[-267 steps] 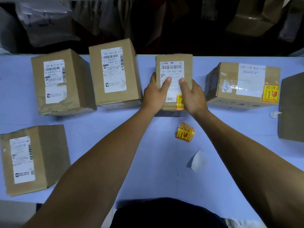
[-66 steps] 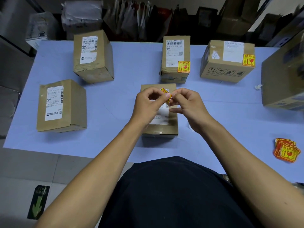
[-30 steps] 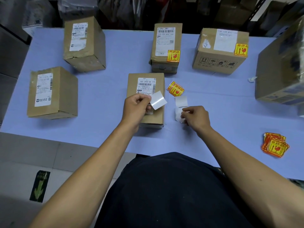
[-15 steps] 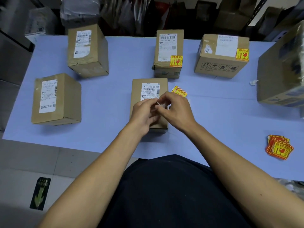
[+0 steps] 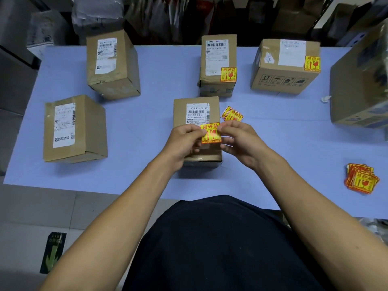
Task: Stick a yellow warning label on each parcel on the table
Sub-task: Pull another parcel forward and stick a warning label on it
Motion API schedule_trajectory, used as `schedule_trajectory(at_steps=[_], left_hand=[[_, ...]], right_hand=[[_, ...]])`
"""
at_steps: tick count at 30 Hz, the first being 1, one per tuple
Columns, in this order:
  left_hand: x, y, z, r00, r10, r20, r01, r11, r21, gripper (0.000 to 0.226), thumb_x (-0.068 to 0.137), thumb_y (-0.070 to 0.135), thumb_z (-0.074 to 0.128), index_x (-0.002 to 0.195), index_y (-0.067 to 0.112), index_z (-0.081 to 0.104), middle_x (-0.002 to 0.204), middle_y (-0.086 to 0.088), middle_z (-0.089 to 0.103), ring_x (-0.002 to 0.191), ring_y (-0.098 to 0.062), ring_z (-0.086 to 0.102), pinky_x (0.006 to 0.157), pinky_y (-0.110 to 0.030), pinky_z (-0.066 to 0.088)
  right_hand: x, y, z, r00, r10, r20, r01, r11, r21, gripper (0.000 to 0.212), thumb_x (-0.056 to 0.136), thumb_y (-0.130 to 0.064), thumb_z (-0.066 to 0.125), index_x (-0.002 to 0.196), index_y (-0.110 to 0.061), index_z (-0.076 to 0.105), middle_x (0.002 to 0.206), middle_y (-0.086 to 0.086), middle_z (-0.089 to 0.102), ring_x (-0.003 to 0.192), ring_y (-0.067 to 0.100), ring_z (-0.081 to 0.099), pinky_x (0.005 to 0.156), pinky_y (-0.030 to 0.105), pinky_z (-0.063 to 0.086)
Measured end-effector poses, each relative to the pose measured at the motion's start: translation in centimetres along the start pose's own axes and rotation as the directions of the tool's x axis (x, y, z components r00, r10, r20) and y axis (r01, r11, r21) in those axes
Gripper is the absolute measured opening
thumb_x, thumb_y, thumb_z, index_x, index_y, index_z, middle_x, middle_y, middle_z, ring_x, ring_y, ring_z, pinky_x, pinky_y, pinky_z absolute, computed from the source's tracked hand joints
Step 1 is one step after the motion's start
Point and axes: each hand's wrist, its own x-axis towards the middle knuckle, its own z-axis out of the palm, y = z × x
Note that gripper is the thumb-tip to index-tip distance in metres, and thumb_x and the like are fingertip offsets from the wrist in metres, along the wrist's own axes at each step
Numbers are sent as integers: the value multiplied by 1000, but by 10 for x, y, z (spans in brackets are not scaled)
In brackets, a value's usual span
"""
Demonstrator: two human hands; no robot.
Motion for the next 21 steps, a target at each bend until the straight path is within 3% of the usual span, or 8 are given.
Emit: schedule_trajectory(at_steps=[3,6,10,15,21], left_hand=[[1,0,-4,1000,20,4,-20,996,85,13,92,12,66,80,14,65,69,-5,61,56,-11,54,53,-22,45],[0,-5,-5,998,69,-6,-64,957,284,14,92,14,65,78,13,69,68,-2,66,52,-9,55,49,-21,46],[3,-12,-7,983,184,-1,-152,816,558,12,89,19,69,79,16,75,82,-2,74,72,-17,68,68,-34,59],[5,-16,-6,982,178,55,-163,675,719,17,86,29,66,73,19,74,74,6,75,82,-15,69,77,-42,60],[6,-16,-5,985,159,69,-159,669,726,20,87,29,62,75,17,71,75,2,74,84,-19,71,79,-46,59]], right_hand=[[1,8,3,998,-26,-65,20,996,-84,14,95,-8,63,84,-17,61,89,5,67,75,17,63,52,18,51],[1,18,4,981,-147,-123,105,950,-296,14,94,-5,62,83,-14,62,88,7,65,80,20,61,53,20,53],[-2,30,2,965,-222,-139,143,890,-434,10,96,-9,60,87,-12,63,88,5,67,85,21,67,59,24,54],[-1,38,-2,940,-278,-200,127,825,-551,14,93,-17,63,81,-23,64,85,2,70,89,21,69,81,47,60],[-3,40,-4,942,-246,-228,75,817,-572,11,92,-19,63,82,-17,68,80,-1,67,77,15,65,78,50,61]])
